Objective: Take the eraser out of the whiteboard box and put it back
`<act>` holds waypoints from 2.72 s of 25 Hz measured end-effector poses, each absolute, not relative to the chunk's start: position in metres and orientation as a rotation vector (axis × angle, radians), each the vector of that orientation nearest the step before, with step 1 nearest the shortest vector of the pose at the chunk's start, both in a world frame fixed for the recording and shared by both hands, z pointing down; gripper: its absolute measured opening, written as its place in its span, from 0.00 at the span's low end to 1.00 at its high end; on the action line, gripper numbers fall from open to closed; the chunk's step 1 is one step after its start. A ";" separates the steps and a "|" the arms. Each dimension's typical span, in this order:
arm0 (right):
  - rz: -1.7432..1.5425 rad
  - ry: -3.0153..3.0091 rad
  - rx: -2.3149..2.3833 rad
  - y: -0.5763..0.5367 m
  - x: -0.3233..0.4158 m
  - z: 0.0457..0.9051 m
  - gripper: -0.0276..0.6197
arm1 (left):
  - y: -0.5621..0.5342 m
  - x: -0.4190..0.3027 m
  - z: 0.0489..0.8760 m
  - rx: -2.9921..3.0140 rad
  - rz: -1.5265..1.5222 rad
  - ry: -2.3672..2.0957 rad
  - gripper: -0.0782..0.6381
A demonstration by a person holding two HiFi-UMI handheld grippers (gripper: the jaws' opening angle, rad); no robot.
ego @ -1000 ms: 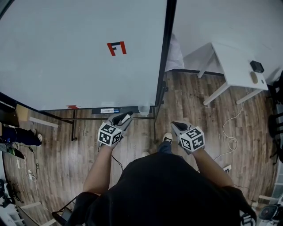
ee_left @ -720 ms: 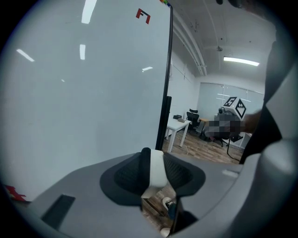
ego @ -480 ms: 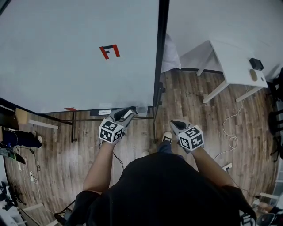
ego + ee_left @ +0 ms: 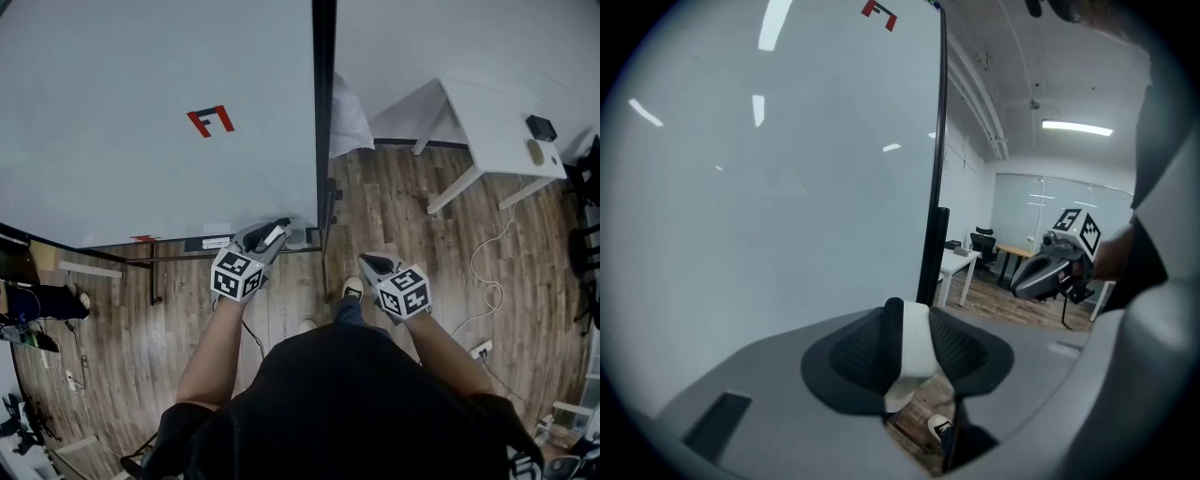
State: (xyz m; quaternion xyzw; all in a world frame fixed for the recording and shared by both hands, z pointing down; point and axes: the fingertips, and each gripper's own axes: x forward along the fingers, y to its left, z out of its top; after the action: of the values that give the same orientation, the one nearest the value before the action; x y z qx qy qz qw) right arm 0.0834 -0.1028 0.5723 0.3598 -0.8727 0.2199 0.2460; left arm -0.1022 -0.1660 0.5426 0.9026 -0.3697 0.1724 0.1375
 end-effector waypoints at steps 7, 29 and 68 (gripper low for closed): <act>0.624 -2.361 0.983 -0.109 0.091 0.580 0.03 | -0.180 -0.090 0.549 2.605 0.483 -1.056 0.33; 0.661 -2.311 0.992 -0.127 0.099 0.596 0.03 | -0.192 -0.074 0.596 2.573 0.556 -0.975 0.33; 0.712 -2.279 1.013 -0.119 0.116 0.614 0.03 | -0.197 -0.055 0.665 2.513 0.697 -0.959 0.34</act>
State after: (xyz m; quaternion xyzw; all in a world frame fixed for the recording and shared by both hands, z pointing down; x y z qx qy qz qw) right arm 0.1161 -0.1193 0.6139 0.3759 -0.8459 0.2643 0.2708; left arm -0.0549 -0.1967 0.6654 0.8895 -0.3394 0.2469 0.1806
